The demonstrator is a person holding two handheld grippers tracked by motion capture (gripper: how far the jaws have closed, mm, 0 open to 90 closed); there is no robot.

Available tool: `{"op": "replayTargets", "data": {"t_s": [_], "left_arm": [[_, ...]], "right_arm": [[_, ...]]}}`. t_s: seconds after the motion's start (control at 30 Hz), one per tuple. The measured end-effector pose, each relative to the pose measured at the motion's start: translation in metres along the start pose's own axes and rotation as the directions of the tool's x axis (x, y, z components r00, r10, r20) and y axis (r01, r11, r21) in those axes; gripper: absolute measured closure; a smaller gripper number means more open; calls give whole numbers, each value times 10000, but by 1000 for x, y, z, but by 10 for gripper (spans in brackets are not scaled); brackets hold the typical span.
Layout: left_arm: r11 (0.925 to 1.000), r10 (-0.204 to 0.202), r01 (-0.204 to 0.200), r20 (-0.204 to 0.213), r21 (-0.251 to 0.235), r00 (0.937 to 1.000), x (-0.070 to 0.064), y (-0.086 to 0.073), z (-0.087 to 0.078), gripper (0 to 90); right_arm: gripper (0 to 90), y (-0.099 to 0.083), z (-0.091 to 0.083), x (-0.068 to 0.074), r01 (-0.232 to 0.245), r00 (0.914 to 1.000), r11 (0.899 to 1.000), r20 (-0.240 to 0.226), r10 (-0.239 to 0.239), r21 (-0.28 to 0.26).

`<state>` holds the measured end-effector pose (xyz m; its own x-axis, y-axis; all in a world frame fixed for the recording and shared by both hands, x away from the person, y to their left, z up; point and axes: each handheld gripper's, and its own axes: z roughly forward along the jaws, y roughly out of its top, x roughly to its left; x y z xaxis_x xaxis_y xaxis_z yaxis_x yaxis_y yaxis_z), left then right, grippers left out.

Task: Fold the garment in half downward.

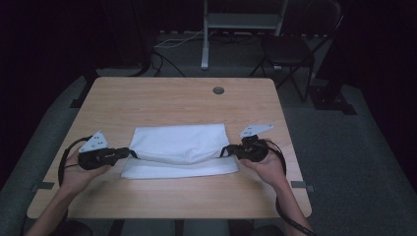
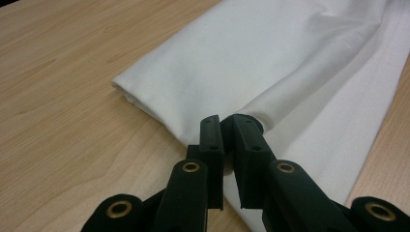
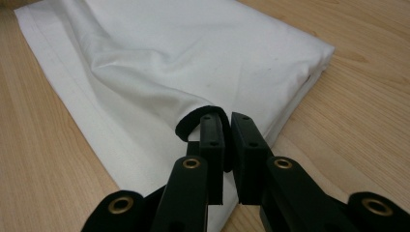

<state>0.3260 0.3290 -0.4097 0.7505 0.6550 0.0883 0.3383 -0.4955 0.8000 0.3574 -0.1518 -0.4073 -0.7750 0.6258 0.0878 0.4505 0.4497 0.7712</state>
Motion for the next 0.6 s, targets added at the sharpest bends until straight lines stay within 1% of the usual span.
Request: {"op": "replayTargets", "data": {"t_s": [0.13, 0.3, 0.43, 0.6], "left_arm": [[10000, 19, -19, 20, -22, 10000, -3, -1, -2, 830], [9999, 67, -66, 18, -152, 10000, -6, 0, -7, 830], [9998, 120, -119, 45, -158, 9999, -8, -2, -9, 830], [9998, 137, -136, 82, -157, 9999, -12, -4, -10, 829]], "right_arm": [[845, 0, -2, 1, 65, 10000, 10000, 16, -64, -10], [845, 0, -6, 5, 114, 9999, 9997, 10, -114, -212], [845, -2, -8, 6, 223, 9998, 9995, -3, -223, -207], [845, -4, -9, 8, 177, 9998, 9997, -25, -177, -156]]}}
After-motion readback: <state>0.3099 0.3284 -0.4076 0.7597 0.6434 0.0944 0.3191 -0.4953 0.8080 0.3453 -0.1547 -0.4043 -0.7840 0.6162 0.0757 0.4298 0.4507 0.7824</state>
